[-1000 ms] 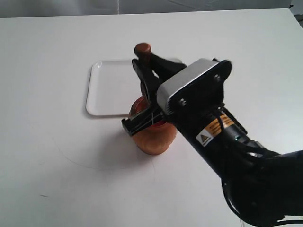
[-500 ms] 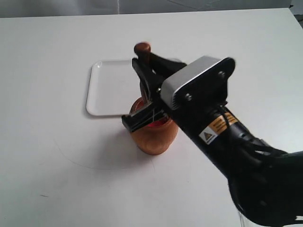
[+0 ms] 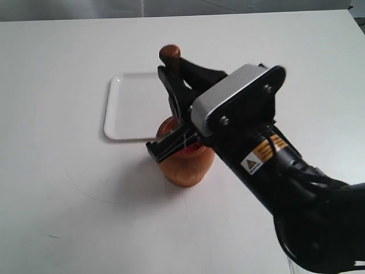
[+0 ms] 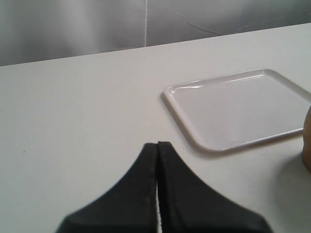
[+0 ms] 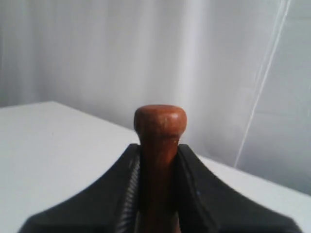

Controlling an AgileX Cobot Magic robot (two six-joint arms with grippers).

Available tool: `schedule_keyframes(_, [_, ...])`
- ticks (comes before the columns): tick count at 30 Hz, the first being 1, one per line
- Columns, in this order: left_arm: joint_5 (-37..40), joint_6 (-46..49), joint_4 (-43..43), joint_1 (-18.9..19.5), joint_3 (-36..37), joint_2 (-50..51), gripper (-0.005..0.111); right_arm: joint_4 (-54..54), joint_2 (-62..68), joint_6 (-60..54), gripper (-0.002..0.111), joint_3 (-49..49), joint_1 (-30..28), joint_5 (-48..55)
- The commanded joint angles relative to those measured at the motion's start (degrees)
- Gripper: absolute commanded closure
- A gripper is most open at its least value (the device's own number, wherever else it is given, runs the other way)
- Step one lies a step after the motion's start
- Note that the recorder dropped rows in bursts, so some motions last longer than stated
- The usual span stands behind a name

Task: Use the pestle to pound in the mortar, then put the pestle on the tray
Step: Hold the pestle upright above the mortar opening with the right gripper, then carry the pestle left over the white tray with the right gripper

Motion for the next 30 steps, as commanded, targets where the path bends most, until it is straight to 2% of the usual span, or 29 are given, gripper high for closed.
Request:
schedule_keyframes(1, [-0.17, -0.47, -0.42, -0.44, 0.03, -0.07, 0.107, 1.12, 7.35, 4.8, 0.108, 0.15, 0.1, 0.31])
schedule_keyframes(5, [-0.17, -0.47, -0.42, -0.44, 0.03, -0.07, 0.107, 0.9, 10.29, 5.58, 0.108, 0.15, 0.1, 0.09])
schedule_keyframes(10, [-0.17, -0.47, -0.42, -0.44, 0.03, -0.07, 0.107, 1.1, 6.67, 4.74, 0.108, 0.15, 0.1, -1.84])
schedule_keyframes(13, [-0.17, -0.47, -0.42, -0.44, 0.03, -0.07, 0.107, 0.53, 0.54, 1.84, 0.108, -0.1, 0.1, -1.84])
schedule_keyframes(18, [-0.17, -0.47, -0.42, -0.44, 0.03, -0.07, 0.107, 0.02, -12.04, -9.59, 0.108, -3.89, 0.1, -1.67])
schedule_keyframes(20, [-0.17, -0.47, -0.42, -0.44, 0.03, -0.07, 0.107, 1.38, -16.55, -17.99, 0.108, -7.91, -0.45, 6.95])
schedule_keyframes(22, [-0.17, -0.47, -0.42, -0.44, 0.03, -0.07, 0.107, 5.08, -19.07, -25.65, 0.108, -12.84, -2.15, 20.57])
schedule_keyframes(25, [-0.17, -0.47, -0.42, -0.44, 0.03, -0.07, 0.107, 12.34, -19.14, -35.45, 0.108, -21.15, -7.95, 39.29])
schedule_keyframes(27, [-0.17, -0.47, -0.42, -0.44, 0.03, -0.07, 0.107, 15.68, -17.06, -37.61, 0.108, -26.22, -12.39, 48.87])
schedule_keyframes(30, [-0.17, -0.47, -0.42, -0.44, 0.03, -0.07, 0.107, 15.7, -12.47, -37.5, 0.108, -32.29, -17.6, 57.6])
